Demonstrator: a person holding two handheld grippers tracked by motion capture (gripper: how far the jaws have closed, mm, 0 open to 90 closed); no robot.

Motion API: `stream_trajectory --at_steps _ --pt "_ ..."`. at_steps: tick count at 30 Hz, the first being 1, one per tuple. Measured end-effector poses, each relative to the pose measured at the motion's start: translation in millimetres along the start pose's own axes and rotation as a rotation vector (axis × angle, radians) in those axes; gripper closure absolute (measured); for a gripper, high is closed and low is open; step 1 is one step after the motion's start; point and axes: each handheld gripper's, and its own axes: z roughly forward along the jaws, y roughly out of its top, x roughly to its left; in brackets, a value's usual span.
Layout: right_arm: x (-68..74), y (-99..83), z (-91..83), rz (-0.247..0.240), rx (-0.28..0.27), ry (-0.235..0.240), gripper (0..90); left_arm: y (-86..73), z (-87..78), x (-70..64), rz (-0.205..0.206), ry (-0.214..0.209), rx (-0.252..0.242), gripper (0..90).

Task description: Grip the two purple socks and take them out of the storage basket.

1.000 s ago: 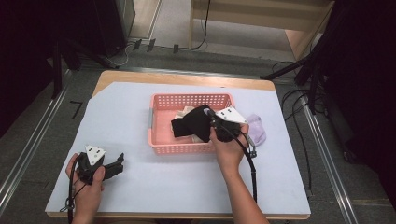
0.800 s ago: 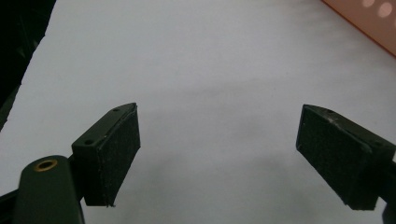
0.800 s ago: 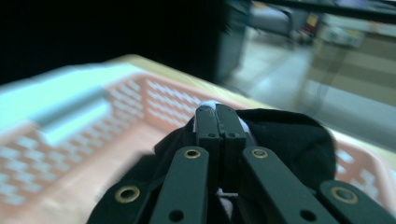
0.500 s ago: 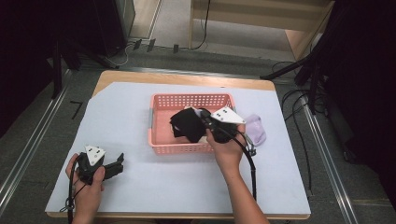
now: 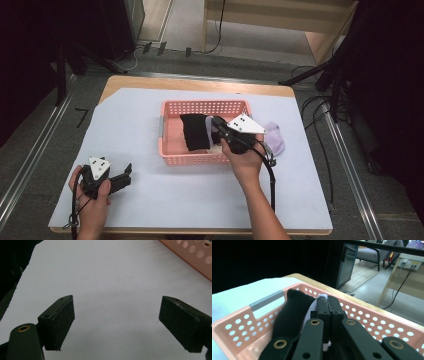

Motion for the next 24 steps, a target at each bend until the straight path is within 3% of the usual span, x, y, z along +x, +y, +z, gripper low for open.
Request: stream_trajectory --at_steps 1,2,3,5,6,7,8,10,11,12,13,14,15,16,18,19,20,21,22,24 --pt "-1.7 0.3 -1.4 0.009 -0.015 -0.014 90.0 0.1 0.0 0.1 0.003 0.0 0.0 14.2" --pt "-4.3 0.7 -4.2 0.06 -0.031 -0.034 90.0 0.0 0.0 0.0 0.004 0.0 0.0 14.2" --pt "-5.3 0.7 -4.1 0.078 -0.048 -0.01 90.0 0.0 0.2 0.0 0.006 0.0 -0.001 14.2" --pt "1.8 1.4 0.1 0.019 -0.009 0.054 90.0 0.0 0.5 -0.3 -0.002 -0.002 -0.003 14.2" --pt "8.4 2.6 3.5 -0.05 0.027 0.106 90.0 -0.1 0.8 -0.1 -0.004 -0.002 -0.004 14.2" --pt "11.6 3.8 3.5 -0.071 0.031 0.11 90.0 -0.1 0.8 -0.1 -0.005 -0.001 -0.004 14.2" --pt "11.1 4.9 2.6 -0.058 0.019 0.082 90.0 0.0 0.8 0.0 -0.006 -0.002 -0.003 14.2" --pt "1.0 4.6 0.6 0.091 -0.032 0.01 90.0 -0.1 0.6 0.2 -0.002 -0.003 -0.003 14.2" --pt "-0.4 3.5 2.2 0.096 -0.032 0.009 90.0 -0.1 0.5 0.0 -0.004 -0.003 -0.002 14.2" --pt "1.8 2.4 5.3 0.058 -0.01 0.057 90.0 -0.1 0.6 0.2 -0.004 -0.003 -0.003 14.2" --pt "10.4 1.0 8.7 -0.025 0.025 0.127 90.0 -0.1 0.6 0.1 -0.009 -0.003 -0.003 14.2" --pt "16.5 0.3 10.1 -0.087 0.058 0.141 90.0 -0.1 0.8 0.1 -0.012 -0.003 -0.002 14.2" --pt "18.0 -0.6 10.6 -0.093 0.073 0.126 90.0 0.2 0.7 0.5 -0.006 -0.001 0.004 14.2" --pt "15.5 -1.4 10.2 -0.067 0.066 0.101 90.0 0.2 0.9 0.4 -0.007 0.0 0.005 14.2" --pt "0.2 -5.5 7.0 0.093 0.035 -0.002 90.0 0.1 0.3 0.1 -0.005 -0.002 0.004 14.2" --pt "-7.8 -9.1 5.7 0.149 0.035 -0.055 90.0 -0.1 0.5 0.3 -0.007 -0.003 0.0 14.2" --pt "-8.9 -10.5 6.7 0.123 0.069 -0.052 90.0 0.0 0.6 0.3 -0.011 -0.001 0.001 14.2" --pt "-6.6 -11.2 9.4 0.074 0.114 0.005 90.0 0.2 1.2 0.6 -0.01 -0.002 0.005 14.2" --pt "-1.1 -11.6 11.9 0.025 0.148 0.109 90.0 0.3 1.7 0.6 -0.009 -0.002 0.008 14.2" --pt "2.8 -8.6 8.1 -0.01 0.121 0.166 90.0 0.7 1.8 0.0 0.003 0.004 0.017 14.2"
